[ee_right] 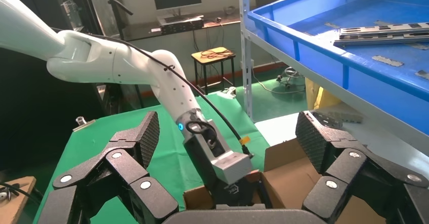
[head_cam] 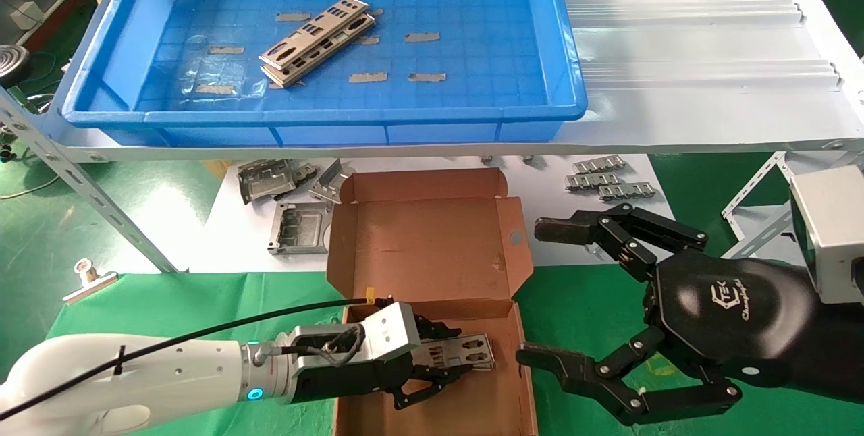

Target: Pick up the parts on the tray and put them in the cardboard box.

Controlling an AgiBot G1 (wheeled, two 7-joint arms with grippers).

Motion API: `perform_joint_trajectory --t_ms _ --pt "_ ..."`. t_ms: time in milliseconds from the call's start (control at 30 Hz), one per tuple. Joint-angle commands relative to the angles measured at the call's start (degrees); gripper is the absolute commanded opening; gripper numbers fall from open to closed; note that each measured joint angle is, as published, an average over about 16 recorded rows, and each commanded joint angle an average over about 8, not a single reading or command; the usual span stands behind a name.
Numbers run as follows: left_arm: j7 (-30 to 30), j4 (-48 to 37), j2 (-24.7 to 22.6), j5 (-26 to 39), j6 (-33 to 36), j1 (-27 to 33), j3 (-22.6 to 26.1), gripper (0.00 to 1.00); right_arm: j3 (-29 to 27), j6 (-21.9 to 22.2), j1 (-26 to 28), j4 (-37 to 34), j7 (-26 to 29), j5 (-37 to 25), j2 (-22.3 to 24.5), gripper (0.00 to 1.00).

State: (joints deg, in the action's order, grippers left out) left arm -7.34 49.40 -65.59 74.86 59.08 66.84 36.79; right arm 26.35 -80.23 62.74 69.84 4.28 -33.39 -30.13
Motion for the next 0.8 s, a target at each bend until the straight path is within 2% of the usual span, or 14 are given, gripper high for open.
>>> perform_joint_trajectory --t_ms 33,467,800 --pt "-0.55 -0.97 -0.48 0.25 -0.7 -0.15 0.02 1.0 0.0 0.0 0.0 0.0 0.0 0.0 0.0 1.0" --pt "-2.23 -4.19 -1.15 -1.14 0.91 1.29 -0.68 1.0 0.0 0.0 0.0 0.0 0.0 0.0 0.0 1.0" --pt "1.61 -1.45 1.49 -6.36 7.4 1.55 -2.32 1.0 0.0 0.0 0.0 0.0 0.0 0.0 0.0 1.0"
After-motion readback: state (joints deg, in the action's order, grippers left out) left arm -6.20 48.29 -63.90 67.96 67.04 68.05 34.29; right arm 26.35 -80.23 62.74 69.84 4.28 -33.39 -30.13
